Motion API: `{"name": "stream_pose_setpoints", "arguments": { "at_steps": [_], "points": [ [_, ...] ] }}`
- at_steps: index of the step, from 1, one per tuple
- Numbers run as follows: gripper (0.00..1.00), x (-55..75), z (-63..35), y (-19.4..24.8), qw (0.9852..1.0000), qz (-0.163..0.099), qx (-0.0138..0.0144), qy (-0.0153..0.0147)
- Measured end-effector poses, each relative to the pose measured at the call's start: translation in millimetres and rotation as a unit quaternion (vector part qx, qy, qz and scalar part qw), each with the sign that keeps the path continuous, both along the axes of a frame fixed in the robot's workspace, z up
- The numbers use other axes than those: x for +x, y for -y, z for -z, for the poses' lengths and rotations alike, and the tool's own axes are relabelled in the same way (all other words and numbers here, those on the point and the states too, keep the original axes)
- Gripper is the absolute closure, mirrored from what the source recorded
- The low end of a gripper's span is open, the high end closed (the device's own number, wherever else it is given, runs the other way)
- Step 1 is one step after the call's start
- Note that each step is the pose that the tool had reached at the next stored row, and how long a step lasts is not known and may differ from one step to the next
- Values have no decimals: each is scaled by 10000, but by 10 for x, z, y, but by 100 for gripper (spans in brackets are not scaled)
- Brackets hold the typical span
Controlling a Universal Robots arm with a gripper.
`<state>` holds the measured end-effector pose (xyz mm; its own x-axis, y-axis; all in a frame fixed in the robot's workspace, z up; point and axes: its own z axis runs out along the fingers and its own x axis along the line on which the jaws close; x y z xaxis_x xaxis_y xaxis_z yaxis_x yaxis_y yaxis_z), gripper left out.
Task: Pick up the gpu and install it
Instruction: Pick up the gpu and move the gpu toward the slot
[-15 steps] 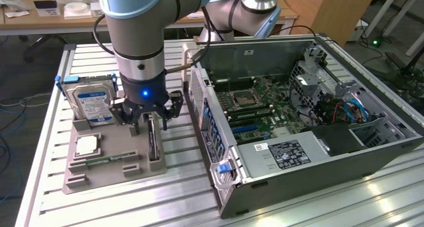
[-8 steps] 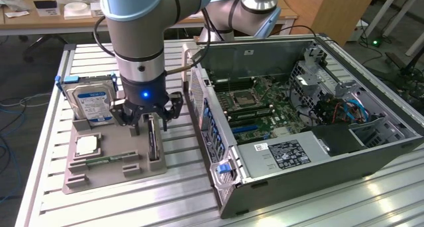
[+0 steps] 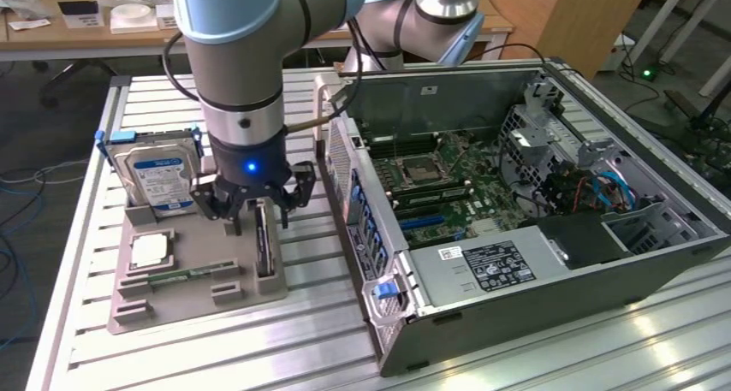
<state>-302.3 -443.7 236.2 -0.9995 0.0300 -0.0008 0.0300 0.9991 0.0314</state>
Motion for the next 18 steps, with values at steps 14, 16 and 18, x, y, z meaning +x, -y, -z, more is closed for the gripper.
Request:
{"name": "stream_pose_setpoints", "arguments": {
  "at_steps": [14,16,18],
  "points": [
    [35,0,127,-43,9999,-130,-3,-55],
    [35,0,143,-43,9999,-145,-4,-63],
    [35,0,156,-43,9999,-153,-4,-70]
  ]
}}
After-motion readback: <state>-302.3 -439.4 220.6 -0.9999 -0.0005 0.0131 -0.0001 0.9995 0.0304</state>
